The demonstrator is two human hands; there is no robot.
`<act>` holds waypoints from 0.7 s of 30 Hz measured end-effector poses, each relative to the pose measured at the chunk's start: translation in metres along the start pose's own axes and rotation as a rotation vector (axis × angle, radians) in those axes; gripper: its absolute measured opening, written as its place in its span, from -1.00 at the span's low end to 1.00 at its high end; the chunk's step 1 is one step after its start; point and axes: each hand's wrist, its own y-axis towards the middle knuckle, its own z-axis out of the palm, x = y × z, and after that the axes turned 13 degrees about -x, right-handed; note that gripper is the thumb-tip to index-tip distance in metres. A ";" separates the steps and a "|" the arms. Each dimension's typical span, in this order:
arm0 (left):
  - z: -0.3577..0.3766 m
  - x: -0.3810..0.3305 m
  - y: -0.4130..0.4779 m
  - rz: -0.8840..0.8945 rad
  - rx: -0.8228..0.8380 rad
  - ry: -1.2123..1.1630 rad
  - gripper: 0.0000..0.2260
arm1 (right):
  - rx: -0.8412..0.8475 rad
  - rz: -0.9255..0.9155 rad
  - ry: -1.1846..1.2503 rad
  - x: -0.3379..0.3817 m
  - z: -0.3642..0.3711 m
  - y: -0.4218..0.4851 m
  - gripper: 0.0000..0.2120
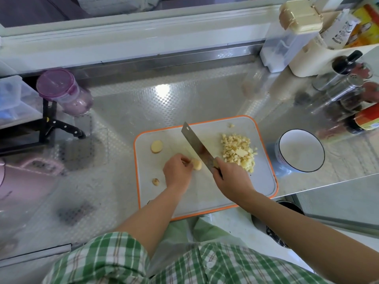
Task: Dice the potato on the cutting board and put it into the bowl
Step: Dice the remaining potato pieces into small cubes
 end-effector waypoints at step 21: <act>0.008 -0.005 0.013 -0.122 0.079 -0.020 -0.86 | 0.132 0.012 -0.140 0.016 0.016 0.007 -0.95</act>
